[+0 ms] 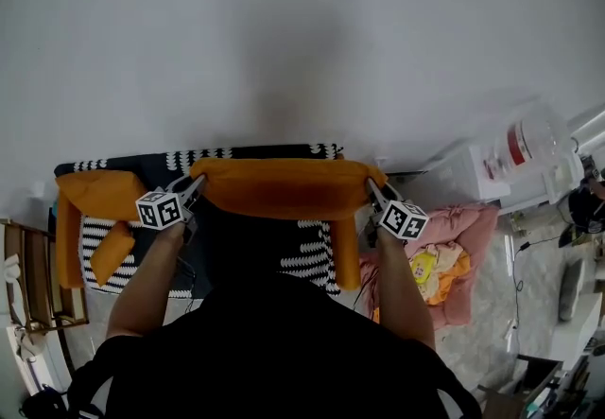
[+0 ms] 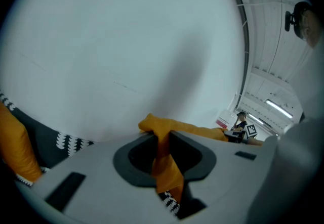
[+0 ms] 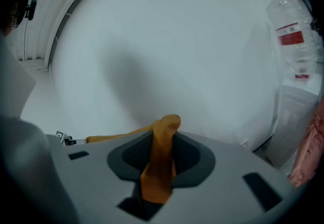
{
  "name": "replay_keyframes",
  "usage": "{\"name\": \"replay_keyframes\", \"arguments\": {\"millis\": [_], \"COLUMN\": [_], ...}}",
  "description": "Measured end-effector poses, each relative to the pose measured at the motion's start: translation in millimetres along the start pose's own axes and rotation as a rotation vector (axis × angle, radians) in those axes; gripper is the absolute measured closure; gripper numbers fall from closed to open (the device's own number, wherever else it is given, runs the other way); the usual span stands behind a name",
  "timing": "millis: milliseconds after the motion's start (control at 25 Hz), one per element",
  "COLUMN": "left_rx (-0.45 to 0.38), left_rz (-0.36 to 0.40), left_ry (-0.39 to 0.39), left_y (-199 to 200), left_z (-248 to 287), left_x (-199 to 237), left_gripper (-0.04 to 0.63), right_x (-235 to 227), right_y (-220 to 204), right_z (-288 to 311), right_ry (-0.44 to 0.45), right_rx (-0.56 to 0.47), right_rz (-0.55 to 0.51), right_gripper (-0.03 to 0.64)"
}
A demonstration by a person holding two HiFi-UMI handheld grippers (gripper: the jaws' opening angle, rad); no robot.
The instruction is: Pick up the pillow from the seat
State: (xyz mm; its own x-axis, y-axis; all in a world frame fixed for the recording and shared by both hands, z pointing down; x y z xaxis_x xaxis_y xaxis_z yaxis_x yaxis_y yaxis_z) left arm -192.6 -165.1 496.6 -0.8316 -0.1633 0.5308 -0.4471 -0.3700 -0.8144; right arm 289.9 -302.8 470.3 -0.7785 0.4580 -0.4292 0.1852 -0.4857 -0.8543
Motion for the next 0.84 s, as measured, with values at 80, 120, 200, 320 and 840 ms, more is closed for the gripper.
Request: {"name": "replay_keyframes", "arguments": {"millis": [80,120,200,320,840], "left_rx": [-0.003,-0.004,-0.005,-0.005,-0.015], "left_rz": [-0.001,-0.002,-0.003,0.001,0.005], "left_ry": [0.001,0.0,-0.004,-0.009,-0.006], "left_y": [0,1,1,-1,-3], "left_z": [-2,-4,-6,-6,-10], "left_x": [0,0,0,-1,-1], "left_gripper": [0.515,0.515,0.515,0.517,0.517], "right_x": [2,3,5,6,5], "right_y": [-1,-2,-4,-6,-11], "right_z": [-4,-5,-8,-12,-18], "right_ry": [-0.001,-0.002,-0.002,-0.005,-0.007], "right_rx": [-0.002,-0.002,-0.003,-0.006,0.002], "right_rz": [0.0,-0.001,-0.001,0.004,0.009], "right_gripper": [0.518,0.518,0.518,0.518,0.518]}}
Point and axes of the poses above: the fingertips, and each gripper's own axes: z forward along the fingers, x to its left, y out of its top, the point moved 4 cm from there along -z, backward along the fingers, and after that the axes turned 7 degrees about -x, right-handed, at the moved point
